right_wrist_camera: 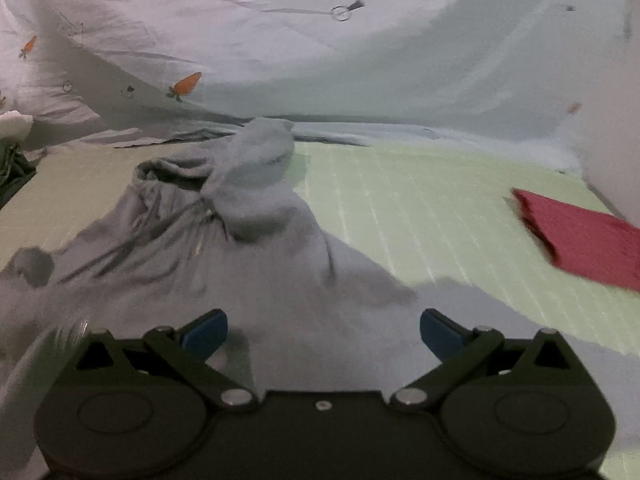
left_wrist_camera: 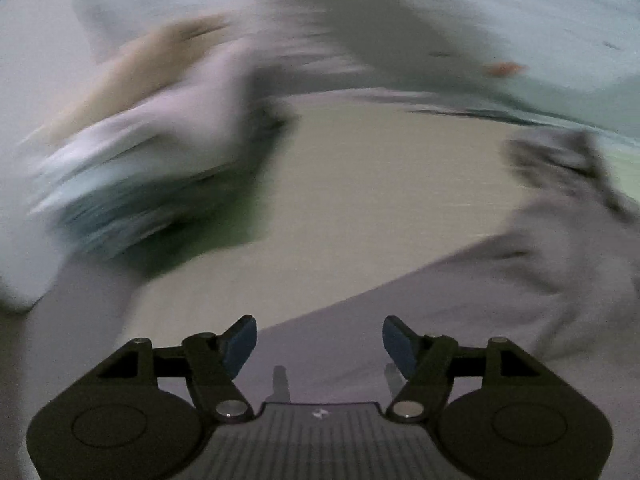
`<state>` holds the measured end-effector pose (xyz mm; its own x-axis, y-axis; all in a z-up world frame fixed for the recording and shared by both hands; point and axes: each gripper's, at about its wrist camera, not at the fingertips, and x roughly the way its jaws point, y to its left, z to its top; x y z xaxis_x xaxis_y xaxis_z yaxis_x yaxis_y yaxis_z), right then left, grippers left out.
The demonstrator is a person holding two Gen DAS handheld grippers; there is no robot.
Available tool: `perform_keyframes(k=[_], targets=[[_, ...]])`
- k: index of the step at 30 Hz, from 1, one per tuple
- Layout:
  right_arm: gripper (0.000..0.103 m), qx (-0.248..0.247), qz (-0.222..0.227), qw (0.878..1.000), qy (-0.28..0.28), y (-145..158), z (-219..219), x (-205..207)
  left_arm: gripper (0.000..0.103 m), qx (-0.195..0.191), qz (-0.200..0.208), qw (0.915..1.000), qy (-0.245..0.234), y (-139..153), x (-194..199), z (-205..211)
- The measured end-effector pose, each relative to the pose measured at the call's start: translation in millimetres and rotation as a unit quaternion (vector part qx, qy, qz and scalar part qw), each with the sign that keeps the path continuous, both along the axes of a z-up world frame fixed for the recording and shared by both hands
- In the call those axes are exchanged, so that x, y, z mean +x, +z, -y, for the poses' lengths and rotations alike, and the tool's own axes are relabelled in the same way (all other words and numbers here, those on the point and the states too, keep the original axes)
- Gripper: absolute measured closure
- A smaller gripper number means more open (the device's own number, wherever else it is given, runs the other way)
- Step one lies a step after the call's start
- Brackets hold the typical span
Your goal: Fold clothes
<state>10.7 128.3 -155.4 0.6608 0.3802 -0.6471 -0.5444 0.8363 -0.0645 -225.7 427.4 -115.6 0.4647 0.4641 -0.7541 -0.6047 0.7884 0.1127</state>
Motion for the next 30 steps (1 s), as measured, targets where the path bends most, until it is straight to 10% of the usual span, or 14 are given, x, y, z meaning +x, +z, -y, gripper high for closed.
perform_keyframes(k=[12,20,24,25,26,30], targets=[[0.000,0.036,-0.054,0.991,0.119,-33.3,-71.1,138.4,0.030,-0.050,0.024,0.9867,-0.153,-41.9,214.6,32.8],[0.007,0.039,-0.074,0.983,0.164,-41.0,-95.2,172.5,0.027,-0.089,0.058,0.9856,-0.131,-67.2,301.0,41.8],[0.045,0.071,-0.097,0.975,0.184,-46.2,-100.4,185.6,0.054,-0.048,0.058,0.9879,-0.136,-68.0,313.3,47.8],[0.080,0.066,-0.088,0.975,0.190,-46.1,-103.8,185.5,0.082,-0.045,0.062,0.9872,-0.140,-67.5,314.9,47.2],[0.095,0.064,-0.087,0.975,0.195,-46.1,-108.1,187.1,0.086,-0.042,0.064,0.9878,-0.136,-67.7,321.0,42.3],[0.098,0.055,-0.061,0.977,0.196,-48.9,-128.3,198.2,0.089,-0.030,0.070,0.9899,-0.119,-68.5,345.7,23.1]])
